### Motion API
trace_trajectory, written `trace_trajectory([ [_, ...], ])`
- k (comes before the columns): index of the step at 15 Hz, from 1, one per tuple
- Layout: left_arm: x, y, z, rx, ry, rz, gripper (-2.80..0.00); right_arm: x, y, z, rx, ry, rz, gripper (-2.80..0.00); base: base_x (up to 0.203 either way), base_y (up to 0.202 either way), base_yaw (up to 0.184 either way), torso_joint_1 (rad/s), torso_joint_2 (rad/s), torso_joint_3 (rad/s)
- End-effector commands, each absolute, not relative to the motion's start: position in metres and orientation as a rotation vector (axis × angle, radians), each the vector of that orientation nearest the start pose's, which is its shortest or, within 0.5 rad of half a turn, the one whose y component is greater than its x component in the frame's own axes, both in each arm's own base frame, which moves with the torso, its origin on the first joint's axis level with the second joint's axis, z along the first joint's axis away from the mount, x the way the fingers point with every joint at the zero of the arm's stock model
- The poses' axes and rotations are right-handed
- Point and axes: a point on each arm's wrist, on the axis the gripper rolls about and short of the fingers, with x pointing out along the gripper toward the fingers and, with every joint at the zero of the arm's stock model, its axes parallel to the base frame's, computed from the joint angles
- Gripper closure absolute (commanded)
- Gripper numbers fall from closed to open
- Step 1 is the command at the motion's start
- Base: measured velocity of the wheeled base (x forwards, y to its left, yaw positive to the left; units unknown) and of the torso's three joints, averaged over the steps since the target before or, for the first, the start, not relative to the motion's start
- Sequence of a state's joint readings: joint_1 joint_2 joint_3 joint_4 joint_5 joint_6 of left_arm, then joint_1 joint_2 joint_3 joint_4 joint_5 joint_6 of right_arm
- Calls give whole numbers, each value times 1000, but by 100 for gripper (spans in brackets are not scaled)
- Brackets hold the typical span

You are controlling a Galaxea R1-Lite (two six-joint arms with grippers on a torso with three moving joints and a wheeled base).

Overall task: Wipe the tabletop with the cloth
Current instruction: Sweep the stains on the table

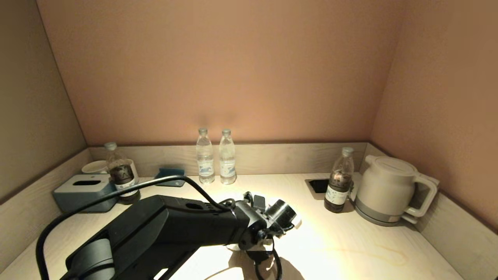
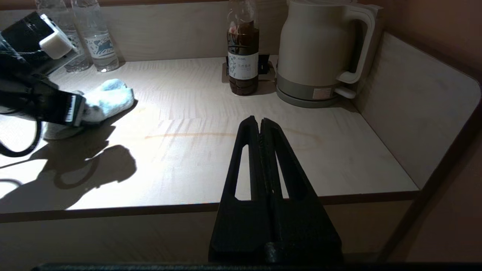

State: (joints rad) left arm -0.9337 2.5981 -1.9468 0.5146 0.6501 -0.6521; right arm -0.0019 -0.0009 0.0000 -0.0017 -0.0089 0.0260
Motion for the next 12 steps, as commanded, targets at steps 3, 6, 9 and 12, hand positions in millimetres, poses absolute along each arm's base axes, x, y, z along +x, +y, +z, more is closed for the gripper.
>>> trace_trajectory([
  [3,237,-368,57,230,1048,78,0,-23,0,76,26,-2,-11,0,0,0,0,0,0,0],
  [6,202,-368,88,225,1084,4,0,-23,0,76,26,-2,-11,0,0,0,0,0,0,0],
  [9,177,-362,115,205,1071,-50,0,-23,0,76,26,-2,-11,0,0,0,0,0,0,0],
  [12,168,-342,164,82,1015,-76,0,-23,0,76,26,-2,-11,0,0,0,0,0,0,0],
])
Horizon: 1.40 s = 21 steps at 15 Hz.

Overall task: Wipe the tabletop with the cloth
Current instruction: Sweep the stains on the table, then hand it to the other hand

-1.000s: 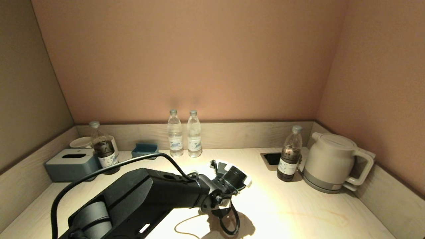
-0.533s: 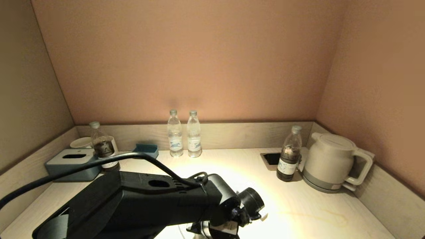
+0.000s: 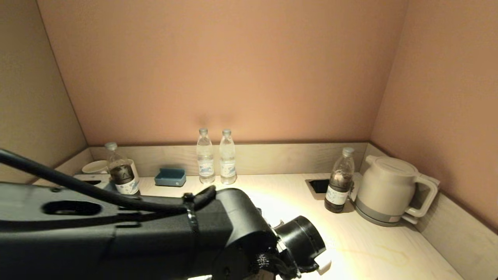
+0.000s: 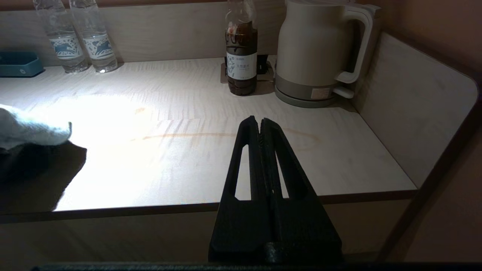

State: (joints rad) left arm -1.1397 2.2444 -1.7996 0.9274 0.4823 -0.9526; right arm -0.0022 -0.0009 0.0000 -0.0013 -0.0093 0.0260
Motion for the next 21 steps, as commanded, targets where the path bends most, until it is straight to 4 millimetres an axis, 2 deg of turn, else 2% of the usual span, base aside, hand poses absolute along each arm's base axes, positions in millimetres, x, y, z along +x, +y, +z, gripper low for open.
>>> trace_trajectory([
  [1,164,-333,181,44,993,-94,0,-23,0,76,26,-2,-11,0,0,0,0,0,0,0],
  [3,159,-317,219,-46,934,-140,0,-23,0,76,26,-2,-11,0,0,0,0,0,0,0],
  [5,163,-300,255,-146,870,-167,0,-23,0,76,16,-2,-11,0,0,0,0,0,0,0],
  [6,167,-294,265,-170,849,-170,0,-23,0,76,6,-2,-8,0,0,0,0,0,0,0],
  [8,189,-280,278,-232,790,-154,0,-23,0,76,29,-2,-11,0,0,0,0,0,0,0],
  [12,233,-274,279,-324,706,-174,0,-23,0,76,33,0,-14,0,0,0,0,0,0,0],
  [15,255,-277,270,-390,720,-229,0,-23,0,76,21,4,-21,0,0,0,0,0,0,0],
  [18,267,-276,266,-433,754,-308,0,-26,0,80,22,26,-23,0,0,0,0,0,0,0],
  [19,270,-276,267,-462,779,-374,0,-28,0,87,24,26,-20,0,0,0,0,0,0,0],
  [21,270,-271,270,-506,840,-533,0,-37,0,123,42,5,-11,0,0,0,0,0,0,0],
])
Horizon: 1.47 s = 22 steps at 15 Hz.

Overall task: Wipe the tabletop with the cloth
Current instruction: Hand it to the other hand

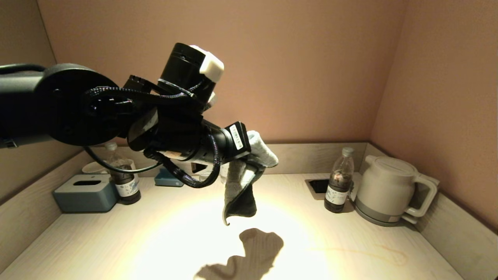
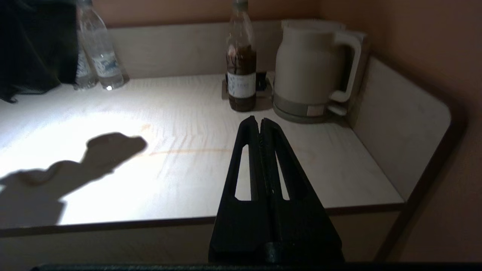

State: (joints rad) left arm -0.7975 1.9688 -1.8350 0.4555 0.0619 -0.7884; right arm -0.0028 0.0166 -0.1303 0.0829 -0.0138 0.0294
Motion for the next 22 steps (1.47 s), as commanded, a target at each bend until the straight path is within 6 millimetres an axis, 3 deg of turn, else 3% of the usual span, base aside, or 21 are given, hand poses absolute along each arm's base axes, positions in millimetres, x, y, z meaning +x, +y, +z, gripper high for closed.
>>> trace_trajectory([
  [1,267,-268,271,-509,861,-598,0,-35,0,135,53,36,0,0,0,0,0,0,0,0],
  [5,256,-259,260,-388,901,-707,0,-7,2,171,137,119,142,0,0,0,0,0,0,0],
  [9,241,-248,259,-322,948,-884,0,64,10,201,289,269,240,0,0,0,0,0,0,0],
  [13,238,-248,252,-221,942,-1019,0,132,21,221,439,381,413,0,0,0,0,0,0,0],
  [15,240,-251,243,-172,948,-1075,0,156,24,232,491,408,562,0,0,0,0,0,0,0],
  [19,248,-262,223,-88,955,-1171,0,185,7,243,558,454,840,0,0,0,0,0,0,0],
  [22,255,-269,219,-92,959,-1222,0,189,-3,245,583,477,1035,0,0,0,0,0,0,0],
])
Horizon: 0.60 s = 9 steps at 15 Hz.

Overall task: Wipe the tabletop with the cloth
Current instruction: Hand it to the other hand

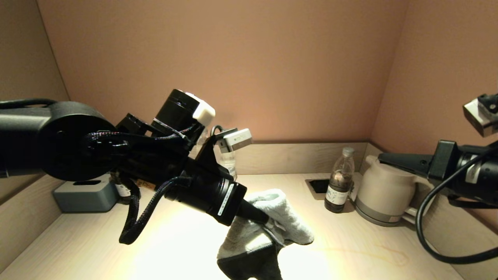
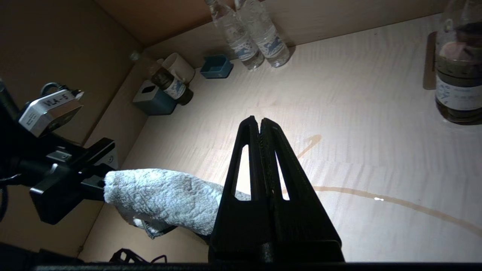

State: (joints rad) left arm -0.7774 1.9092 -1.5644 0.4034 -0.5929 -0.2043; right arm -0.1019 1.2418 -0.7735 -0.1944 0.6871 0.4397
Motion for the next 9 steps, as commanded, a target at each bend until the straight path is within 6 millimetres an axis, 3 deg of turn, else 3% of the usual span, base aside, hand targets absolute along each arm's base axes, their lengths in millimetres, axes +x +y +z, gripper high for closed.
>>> trace_trajectory([
  [1,257,-271,218,-93,960,-1230,0,186,-3,245,587,484,1081,0,0,0,0,0,0,0],
  [5,268,-275,207,-85,938,-1256,0,168,1,243,582,489,1168,0,0,0,0,0,0,0],
  [9,280,-273,210,-132,929,-1303,0,160,7,222,596,533,1191,0,0,0,0,0,0,0],
])
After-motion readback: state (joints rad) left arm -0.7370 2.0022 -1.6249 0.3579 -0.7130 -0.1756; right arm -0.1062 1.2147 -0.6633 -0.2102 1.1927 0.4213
